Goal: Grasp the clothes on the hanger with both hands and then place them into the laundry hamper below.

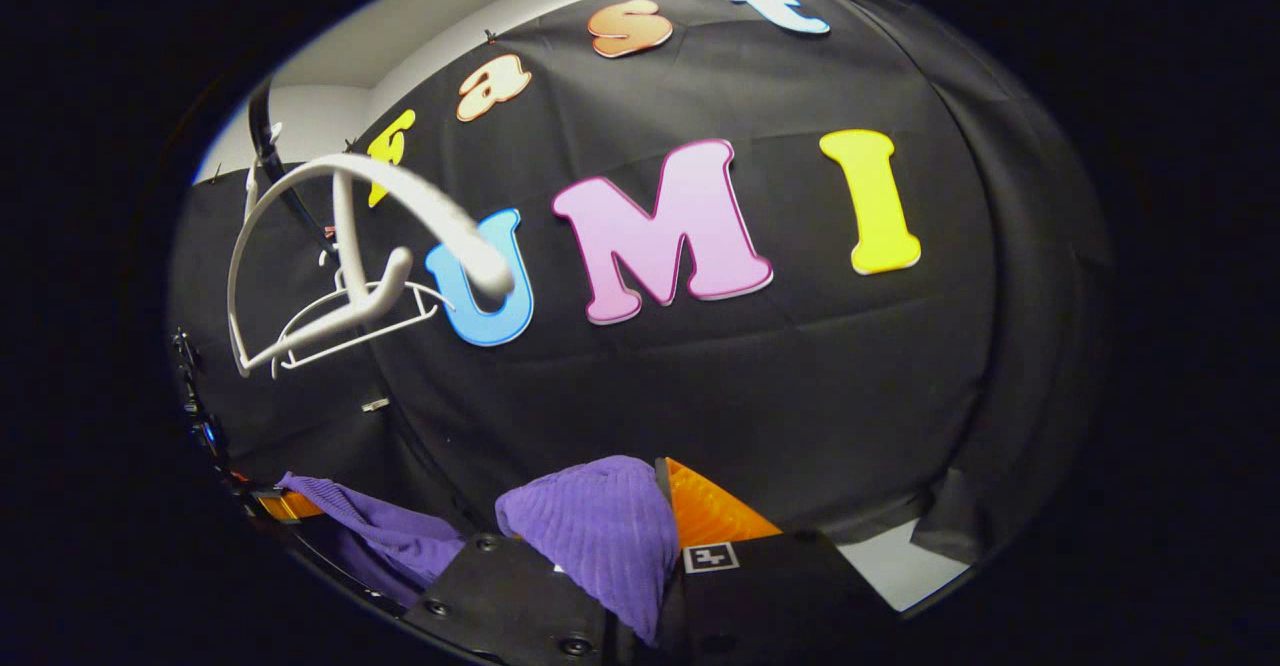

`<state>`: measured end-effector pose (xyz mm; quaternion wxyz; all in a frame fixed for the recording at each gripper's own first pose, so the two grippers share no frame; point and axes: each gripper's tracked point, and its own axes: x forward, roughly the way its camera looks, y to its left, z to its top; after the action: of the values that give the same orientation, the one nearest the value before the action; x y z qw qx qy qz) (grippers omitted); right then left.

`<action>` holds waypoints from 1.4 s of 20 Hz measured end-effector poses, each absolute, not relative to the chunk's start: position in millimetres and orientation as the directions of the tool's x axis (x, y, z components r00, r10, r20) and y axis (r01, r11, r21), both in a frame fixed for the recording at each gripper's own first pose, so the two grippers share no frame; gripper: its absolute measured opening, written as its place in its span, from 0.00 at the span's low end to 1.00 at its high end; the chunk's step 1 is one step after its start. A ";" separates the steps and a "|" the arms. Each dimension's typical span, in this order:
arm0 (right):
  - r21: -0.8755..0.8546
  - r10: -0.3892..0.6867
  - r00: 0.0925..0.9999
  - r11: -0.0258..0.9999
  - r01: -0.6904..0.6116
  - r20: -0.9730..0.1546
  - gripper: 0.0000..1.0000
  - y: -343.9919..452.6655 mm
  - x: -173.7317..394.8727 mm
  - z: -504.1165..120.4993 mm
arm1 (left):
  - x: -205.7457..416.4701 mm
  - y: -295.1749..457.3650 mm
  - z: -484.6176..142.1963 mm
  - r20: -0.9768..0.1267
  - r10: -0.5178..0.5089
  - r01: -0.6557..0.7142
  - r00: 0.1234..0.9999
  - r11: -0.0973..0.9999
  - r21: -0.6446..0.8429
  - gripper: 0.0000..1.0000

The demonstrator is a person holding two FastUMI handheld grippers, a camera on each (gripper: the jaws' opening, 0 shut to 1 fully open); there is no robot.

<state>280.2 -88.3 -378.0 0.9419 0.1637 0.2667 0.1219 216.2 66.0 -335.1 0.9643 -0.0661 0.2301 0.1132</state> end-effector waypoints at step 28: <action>0.507 0.649 0.431 0.760 -0.406 -0.627 0.17 47.5 83.4 -366.4 | 146.4 -44.0 -348.2 -0.663 -0.050 -0.130 0.747 0.967 -0.220 0.11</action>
<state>83.4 47.5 -366.4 0.8341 0.1409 0.4295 0.3162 146.4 -44.0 -348.2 0.9260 -0.1270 0.3549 0.0216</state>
